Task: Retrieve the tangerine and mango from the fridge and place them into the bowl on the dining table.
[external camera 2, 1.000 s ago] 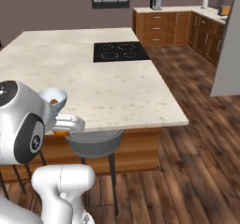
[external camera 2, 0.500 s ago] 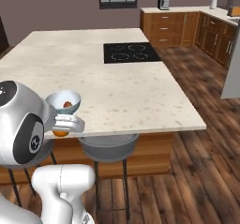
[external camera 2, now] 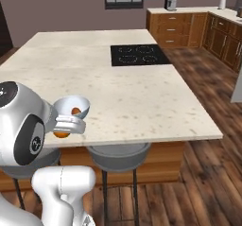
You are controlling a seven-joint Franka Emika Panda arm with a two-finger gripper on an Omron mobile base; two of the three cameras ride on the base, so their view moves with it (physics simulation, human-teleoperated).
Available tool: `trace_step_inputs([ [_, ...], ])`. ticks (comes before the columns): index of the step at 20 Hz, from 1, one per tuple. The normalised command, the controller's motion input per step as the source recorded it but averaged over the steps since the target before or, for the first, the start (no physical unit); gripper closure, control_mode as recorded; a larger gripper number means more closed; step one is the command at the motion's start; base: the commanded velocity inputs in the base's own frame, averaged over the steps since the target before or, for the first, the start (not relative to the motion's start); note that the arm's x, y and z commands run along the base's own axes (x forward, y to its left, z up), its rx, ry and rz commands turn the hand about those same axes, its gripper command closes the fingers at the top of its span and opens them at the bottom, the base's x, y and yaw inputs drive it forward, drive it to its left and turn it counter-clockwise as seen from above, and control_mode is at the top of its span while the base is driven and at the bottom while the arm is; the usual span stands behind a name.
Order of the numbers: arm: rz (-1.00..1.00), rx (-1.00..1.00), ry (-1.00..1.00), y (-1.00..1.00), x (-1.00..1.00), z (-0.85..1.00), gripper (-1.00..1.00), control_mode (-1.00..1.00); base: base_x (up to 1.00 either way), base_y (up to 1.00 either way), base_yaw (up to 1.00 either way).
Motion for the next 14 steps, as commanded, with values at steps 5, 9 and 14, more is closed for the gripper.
trace_step_inputs([
  [5, 0.0, 0.0, 0.0, 0.0, 0.0, 0.0, 1.0, 1.0, 0.24, 0.39, 0.03],
  [9, 0.0, 0.0, 0.0, 0.0, 0.0, 0.0, 1.0, 1.0, 0.28, 0.37, 0.03],
  [14, 0.0, 0.0, 0.0, 0.0, 0.0, 0.0, 1.0, 1.0, 0.24, 0.34, 0.02],
])
